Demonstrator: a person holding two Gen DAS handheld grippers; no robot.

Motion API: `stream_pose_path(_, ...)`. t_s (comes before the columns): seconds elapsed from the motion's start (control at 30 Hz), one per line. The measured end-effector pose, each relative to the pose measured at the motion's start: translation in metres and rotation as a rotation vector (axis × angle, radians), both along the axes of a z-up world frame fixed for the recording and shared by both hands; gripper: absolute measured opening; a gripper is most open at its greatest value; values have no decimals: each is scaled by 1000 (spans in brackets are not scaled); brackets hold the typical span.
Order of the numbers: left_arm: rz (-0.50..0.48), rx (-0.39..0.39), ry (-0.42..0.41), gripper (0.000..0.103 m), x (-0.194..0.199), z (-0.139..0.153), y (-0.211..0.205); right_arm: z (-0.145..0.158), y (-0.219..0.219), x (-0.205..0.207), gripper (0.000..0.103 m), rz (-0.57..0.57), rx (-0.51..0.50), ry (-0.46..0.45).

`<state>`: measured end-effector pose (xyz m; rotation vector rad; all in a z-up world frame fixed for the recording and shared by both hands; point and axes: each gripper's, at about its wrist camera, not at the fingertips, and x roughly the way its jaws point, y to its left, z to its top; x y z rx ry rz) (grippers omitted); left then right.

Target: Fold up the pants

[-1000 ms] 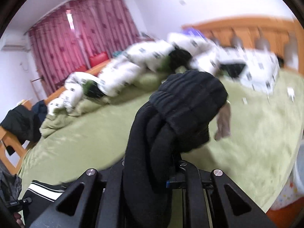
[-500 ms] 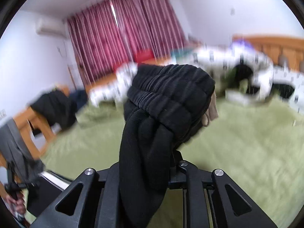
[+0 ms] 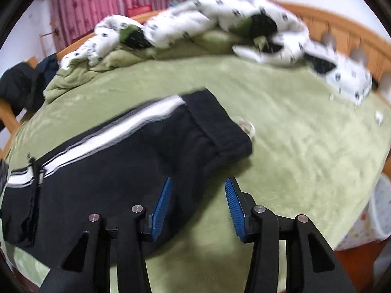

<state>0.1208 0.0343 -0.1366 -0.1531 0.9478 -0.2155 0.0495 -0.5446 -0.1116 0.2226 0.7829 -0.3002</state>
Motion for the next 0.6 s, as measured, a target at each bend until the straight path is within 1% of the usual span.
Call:
stream_pose_path(0.03,4,31,8,70,-4,-9,-4,9,14,0,46,36,-7,-7)
stream_pose_path(0.1,-4,91,-32,70,-15,-16,-9,17,48,10,46,116,-3,-24)
stream_pose_path(0.13,-10,85,-39,70,-19,-13,-7,19,71,14,46,162,-1,-33)
stream_pose_path(0.2,-10,1,-22,70,-24,-7,9,19,121,26,46,265,15,-28)
stream_pose_path(0.23,2,-67,-10,71,-26,-6,21,15,143,34,46,315,29,-19)
stream_pose_path(0.3,31,-171,18,70,-30,-6,43,6,182,40,46,391,55,1)
stream_pose_path(0.33,46,-207,20,70,-33,-5,53,-1,207,44,46,440,79,17)
stream_pose_path(0.37,66,-223,12,70,-36,-4,63,-5,221,45,46,467,95,27)
stream_pose_path(0.43,98,-211,-12,71,-42,-3,76,-17,255,47,46,525,127,44)
stream_pose_path(0.47,108,-205,-15,71,-44,-3,80,-20,266,47,46,533,129,49)
stream_pose_path(0.5,115,-207,-14,71,-46,-3,84,-26,276,48,40,535,129,62)
stream_pose_path(0.53,119,-220,-11,71,-45,-3,89,-31,285,47,9,535,129,85)
stream_pose_path(0.57,120,-232,-11,71,-46,-3,90,-35,288,48,3,548,142,105)
stream_pose_path(0.6,121,-244,-13,71,-48,-2,93,-36,289,46,3,556,154,110)
